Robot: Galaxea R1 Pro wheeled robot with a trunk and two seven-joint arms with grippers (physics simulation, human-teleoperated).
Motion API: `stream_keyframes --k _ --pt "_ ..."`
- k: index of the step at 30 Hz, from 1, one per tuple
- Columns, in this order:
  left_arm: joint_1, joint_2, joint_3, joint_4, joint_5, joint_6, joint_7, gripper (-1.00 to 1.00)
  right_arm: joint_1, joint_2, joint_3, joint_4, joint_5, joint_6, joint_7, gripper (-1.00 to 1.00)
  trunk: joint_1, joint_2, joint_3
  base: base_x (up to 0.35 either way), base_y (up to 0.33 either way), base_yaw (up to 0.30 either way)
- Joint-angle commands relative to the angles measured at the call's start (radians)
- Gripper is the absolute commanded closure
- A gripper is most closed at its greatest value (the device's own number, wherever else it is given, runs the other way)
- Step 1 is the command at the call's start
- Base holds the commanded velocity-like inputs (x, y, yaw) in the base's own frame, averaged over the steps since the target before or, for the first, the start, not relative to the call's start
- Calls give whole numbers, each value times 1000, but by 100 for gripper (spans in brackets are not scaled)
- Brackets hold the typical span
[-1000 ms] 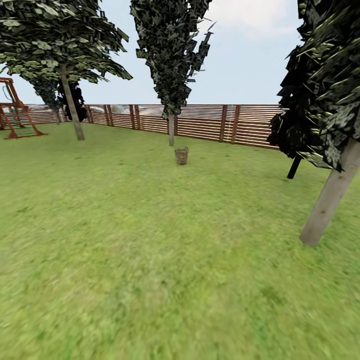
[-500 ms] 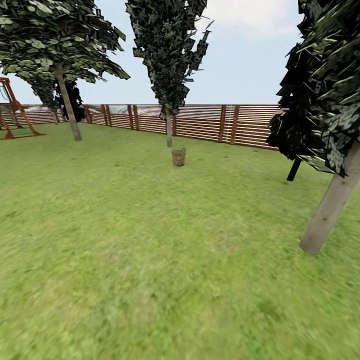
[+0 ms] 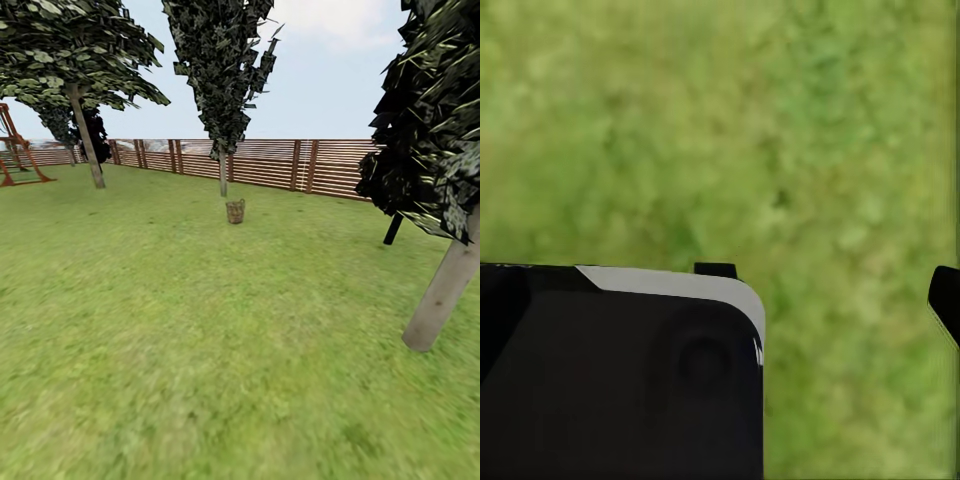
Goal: Take the three Easter eggs out of the wicker basket on the lawn in the garden, then place them on the lawn next to a single tree (choose any tree) so that all three eggs are next to the same tree and none are left in the basket.
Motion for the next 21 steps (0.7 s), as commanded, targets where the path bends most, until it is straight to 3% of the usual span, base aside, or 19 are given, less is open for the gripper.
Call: stream_keyframes --k 1,21 --pt "0 0 0 0 6 -2 0 -100 -1 0 4 1 4 -2 -8 -100 1 -1 -1 320 -77 0" --pt "0 0 0 0 7 -2 0 -100 -1 0 4 1 4 -2 -8 -100 1 -1 -1 320 -75 0"
